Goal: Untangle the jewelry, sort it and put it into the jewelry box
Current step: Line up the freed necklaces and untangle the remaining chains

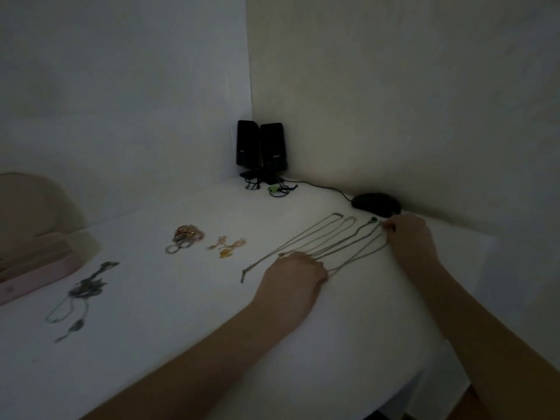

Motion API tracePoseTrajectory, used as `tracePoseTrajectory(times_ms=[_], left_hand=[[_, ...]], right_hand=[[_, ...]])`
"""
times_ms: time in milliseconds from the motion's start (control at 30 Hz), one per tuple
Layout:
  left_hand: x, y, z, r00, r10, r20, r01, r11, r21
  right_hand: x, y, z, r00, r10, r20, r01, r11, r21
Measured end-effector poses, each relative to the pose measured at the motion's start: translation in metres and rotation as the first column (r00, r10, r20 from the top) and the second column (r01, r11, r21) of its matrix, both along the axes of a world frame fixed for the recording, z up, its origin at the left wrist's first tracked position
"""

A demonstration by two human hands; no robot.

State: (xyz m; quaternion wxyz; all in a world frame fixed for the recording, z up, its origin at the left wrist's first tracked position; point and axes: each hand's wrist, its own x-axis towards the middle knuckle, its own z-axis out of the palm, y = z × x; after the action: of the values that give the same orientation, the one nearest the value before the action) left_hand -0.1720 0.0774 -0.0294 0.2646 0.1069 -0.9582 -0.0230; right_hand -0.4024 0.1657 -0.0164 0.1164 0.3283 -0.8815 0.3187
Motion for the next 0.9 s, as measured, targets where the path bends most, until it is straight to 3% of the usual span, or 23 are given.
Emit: tracePoseTrajectory(times_ms=[167, 267, 367, 467, 567, 700, 833, 900], left_hand=[[0.003, 0.003, 0.005, 1.0, 0.005, 0.029, -0.007, 0.998, 0.067], [0.006, 0.006, 0.007, 1.0, 0.003, 0.003, -0.003, 0.997, 0.082], [0.008, 0.008, 0.008, 0.998, -0.017, -0.066, 0.018, 1.0, 0.016], [0.009, 0.013, 0.014, 0.985, -0.109, 0.133, 0.09, 0.986, 0.143], [0.008, 0.012, 0.01, 0.983, -0.097, 0.157, 0.068, 0.981, 0.181], [0.008, 0.013, 0.008, 0.998, -0.019, 0.059, 0.017, 0.999, 0.032], [0.011, 0.014, 0.005, 0.996, 0.079, -0.038, -0.078, 0.996, 0.033], [0.011, 0.014, 0.009, 0.996, 0.09, -0.01, -0.09, 0.994, 0.059]], right_hand=[[0.013, 0.003, 0.005, 0.995, -0.073, -0.074, 0.078, 0.994, 0.071], [0.018, 0.002, 0.009, 0.993, -0.028, -0.111, 0.039, 0.995, 0.095], [0.016, -0.009, 0.002, 0.994, 0.113, -0.008, -0.104, 0.937, 0.333], [0.006, -0.017, -0.002, 0.986, 0.154, 0.057, -0.16, 0.831, 0.533], [-0.002, -0.019, -0.003, 0.976, 0.213, 0.041, -0.194, 0.772, 0.605], [0.001, -0.023, -0.001, 0.955, 0.292, 0.05, -0.259, 0.742, 0.619], [0.004, -0.033, -0.001, 0.958, 0.276, 0.073, -0.276, 0.831, 0.482], [0.002, -0.036, -0.002, 0.962, 0.262, 0.075, -0.267, 0.853, 0.449]])
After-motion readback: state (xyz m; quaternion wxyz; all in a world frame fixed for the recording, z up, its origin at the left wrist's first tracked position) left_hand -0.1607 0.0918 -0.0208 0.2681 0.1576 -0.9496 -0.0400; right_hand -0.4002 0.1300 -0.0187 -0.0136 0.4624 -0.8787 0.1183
